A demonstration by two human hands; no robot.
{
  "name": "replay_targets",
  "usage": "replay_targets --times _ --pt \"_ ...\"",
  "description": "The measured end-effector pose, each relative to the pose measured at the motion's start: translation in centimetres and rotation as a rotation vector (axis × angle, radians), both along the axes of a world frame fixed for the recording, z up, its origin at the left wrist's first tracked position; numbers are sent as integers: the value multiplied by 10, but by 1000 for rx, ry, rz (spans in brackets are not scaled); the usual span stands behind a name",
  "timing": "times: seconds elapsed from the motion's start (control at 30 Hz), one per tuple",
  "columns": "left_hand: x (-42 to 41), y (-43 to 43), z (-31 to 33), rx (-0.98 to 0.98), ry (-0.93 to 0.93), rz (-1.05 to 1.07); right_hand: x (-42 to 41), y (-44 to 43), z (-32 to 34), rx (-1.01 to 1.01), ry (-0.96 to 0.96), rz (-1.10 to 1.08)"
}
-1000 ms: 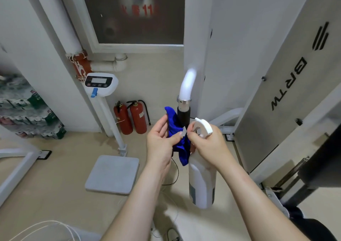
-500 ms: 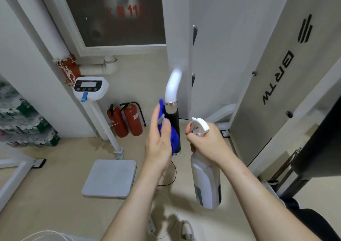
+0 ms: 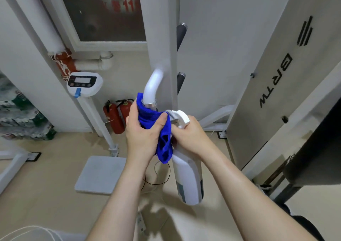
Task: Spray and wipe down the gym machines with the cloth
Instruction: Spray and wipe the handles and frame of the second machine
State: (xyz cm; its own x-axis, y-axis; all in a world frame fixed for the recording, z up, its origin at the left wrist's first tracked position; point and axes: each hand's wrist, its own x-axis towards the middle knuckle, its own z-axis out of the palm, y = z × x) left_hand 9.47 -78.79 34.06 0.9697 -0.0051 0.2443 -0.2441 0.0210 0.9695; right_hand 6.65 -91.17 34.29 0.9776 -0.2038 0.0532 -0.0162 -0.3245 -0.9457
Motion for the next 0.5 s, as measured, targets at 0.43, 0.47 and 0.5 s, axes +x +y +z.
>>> replay_targets --times 0.43,0.47,0.5 --pt "5 -25 -75 65 246 210 7 -32 -13 -27 60 64" --pt "7 -20 -78 108 295 191 7 -32 -12 -30 49 84" --pt "10 -14 -77 146 328 164 6 -30 -12 -25 45 111"
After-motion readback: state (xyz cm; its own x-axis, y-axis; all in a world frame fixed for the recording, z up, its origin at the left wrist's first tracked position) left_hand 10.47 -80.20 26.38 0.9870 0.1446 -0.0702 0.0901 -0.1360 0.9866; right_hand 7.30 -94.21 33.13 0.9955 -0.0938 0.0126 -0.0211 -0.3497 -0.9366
